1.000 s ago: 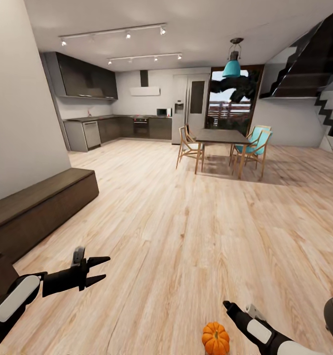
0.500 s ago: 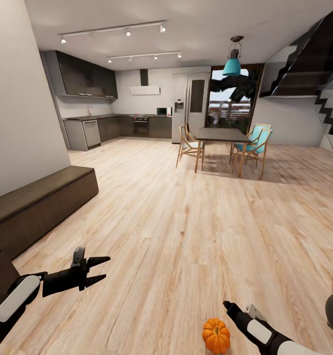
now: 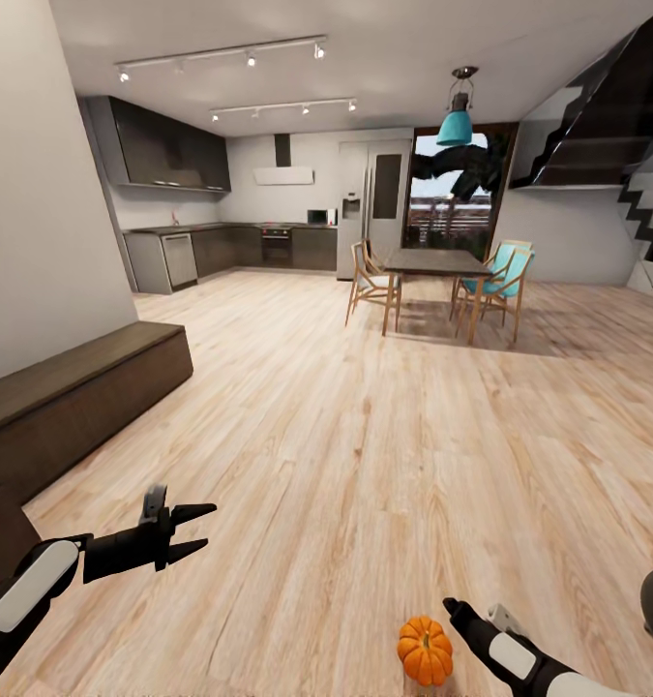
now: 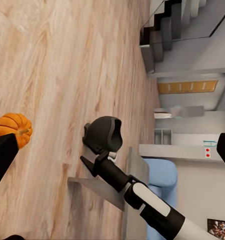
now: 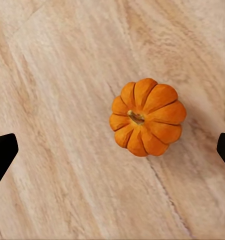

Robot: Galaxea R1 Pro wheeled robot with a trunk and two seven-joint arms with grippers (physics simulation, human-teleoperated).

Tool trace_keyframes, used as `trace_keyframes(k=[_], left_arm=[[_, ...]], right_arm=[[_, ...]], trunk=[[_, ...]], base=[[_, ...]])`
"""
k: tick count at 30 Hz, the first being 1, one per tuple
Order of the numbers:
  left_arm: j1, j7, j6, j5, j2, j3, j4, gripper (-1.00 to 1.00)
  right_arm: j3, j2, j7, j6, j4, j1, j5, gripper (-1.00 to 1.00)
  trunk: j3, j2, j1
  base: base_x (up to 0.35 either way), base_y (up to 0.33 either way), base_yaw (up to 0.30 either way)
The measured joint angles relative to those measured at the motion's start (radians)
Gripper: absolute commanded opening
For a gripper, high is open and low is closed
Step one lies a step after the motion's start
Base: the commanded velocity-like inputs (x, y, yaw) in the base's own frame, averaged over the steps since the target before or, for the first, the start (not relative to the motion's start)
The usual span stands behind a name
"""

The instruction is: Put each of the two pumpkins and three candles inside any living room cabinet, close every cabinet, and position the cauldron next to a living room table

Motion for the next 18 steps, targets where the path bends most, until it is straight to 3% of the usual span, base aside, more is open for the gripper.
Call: trace_keyframes(k=[8,13,18], left_arm=[[0.0,0.0,0.0,0.0,-0.002,0.0,0.0,1.0],[0.0,0.0,0.0,0.0,-0.003,-0.001,0.0,1.0],[0.0,0.0,0.0,0.0,-0.002,-0.001,0.0,1.0]], right_arm=[[-0.003,-0.002,0.0,0.001,0.006,0.001,-0.003,1.0],[-0.002,-0.002,-0.001,0.0,0.007,0.0,-0.045,1.0],[-0.002,0.0,-0.001,0.0,0.013,0.0,-0.054,1.0]], trunk=[[-0.025,-0.056,0.031],[-0.041,-0.091,0.05],[-0.056,-0.126,0.069]], base=[[0.0,0.0,0.0],[0.0,0.0,0.0],[0.0,0.0,0.0]])
